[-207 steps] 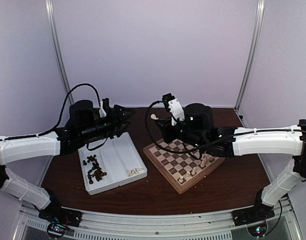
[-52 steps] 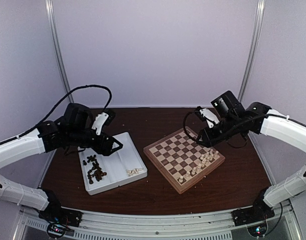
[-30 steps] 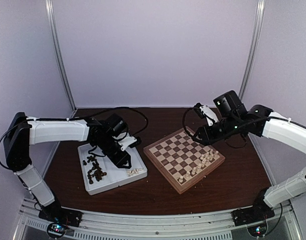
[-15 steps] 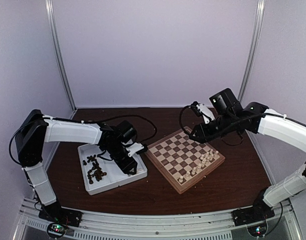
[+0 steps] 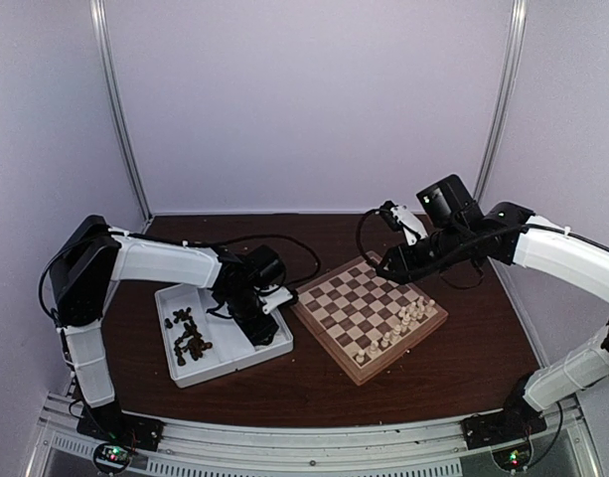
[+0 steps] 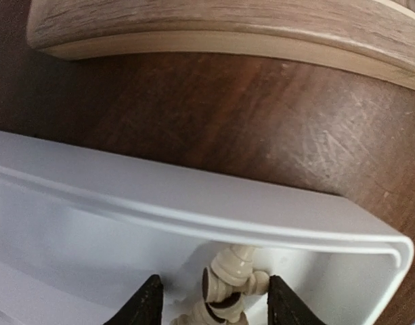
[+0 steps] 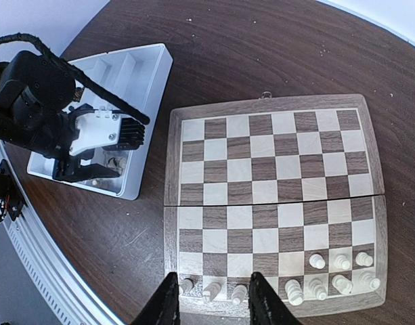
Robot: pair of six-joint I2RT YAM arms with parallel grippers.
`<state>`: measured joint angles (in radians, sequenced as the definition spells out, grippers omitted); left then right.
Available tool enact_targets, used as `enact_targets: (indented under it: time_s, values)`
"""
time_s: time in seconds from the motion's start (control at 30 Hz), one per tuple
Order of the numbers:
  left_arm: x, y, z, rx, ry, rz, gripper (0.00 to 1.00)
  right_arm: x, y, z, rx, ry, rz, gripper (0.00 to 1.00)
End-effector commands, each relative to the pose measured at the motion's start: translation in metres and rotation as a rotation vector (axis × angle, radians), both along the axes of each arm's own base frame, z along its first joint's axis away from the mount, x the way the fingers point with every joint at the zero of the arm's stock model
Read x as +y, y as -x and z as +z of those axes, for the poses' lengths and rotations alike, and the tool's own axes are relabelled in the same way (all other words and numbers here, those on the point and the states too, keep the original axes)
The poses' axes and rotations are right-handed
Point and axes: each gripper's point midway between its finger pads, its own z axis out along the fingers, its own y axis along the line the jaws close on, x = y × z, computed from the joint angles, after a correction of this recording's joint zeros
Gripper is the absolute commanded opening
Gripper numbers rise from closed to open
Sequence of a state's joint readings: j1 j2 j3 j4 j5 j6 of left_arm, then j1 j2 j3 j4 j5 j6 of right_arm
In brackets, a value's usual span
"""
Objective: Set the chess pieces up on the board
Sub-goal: Pick up the chess piece from the storage box.
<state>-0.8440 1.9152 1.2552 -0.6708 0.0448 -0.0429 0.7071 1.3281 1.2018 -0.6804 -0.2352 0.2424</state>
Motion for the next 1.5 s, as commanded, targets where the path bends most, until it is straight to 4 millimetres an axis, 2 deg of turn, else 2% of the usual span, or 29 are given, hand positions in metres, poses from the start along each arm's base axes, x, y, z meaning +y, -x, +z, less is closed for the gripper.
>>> enact_targets:
  time_s: [0.0,0.17,0.37,0.5,0.63,0.77,0.87,1.0,1.3,1.47]
  values:
    - [0.015,-0.025,0.009,-0.134,-0.102,0.060,0.50,0.000,-0.005,0.007,-0.020,-0.011,-0.008,0.35]
    - [0.021,-0.050,0.032,-0.233,-0.068,0.162,0.48,0.000,-0.006,0.008,-0.028,-0.008,-0.006,0.35]
    - [0.020,-0.070,0.043,-0.246,-0.005,0.247,0.46,0.002,-0.005,0.011,-0.027,-0.020,0.001,0.35]
    - [0.003,-0.059,0.050,-0.187,0.088,0.189,0.58,0.001,-0.003,0.011,-0.028,-0.019,0.003,0.35]
    - [-0.011,-0.045,0.054,-0.143,0.174,0.098,0.59,0.001,-0.002,0.009,-0.023,-0.022,0.002,0.35]
    - [-0.019,-0.044,0.049,-0.125,0.173,0.018,0.46,0.001,-0.002,0.009,-0.020,-0.025,0.005,0.35]
    - [-0.018,-0.045,0.040,-0.122,0.140,-0.020,0.39,0.000,-0.001,0.010,-0.021,-0.024,0.003,0.35]
    - [-0.011,-0.049,0.033,-0.126,0.104,-0.019,0.38,-0.001,0.000,0.011,-0.020,-0.022,-0.001,0.35]
    - [0.007,-0.057,0.016,-0.113,0.042,0.003,0.44,-0.002,0.001,0.010,-0.016,-0.025,-0.005,0.35]
    - [0.009,-0.059,0.005,-0.102,0.021,0.004,0.46,-0.001,0.001,0.010,-0.012,-0.024,-0.003,0.35]
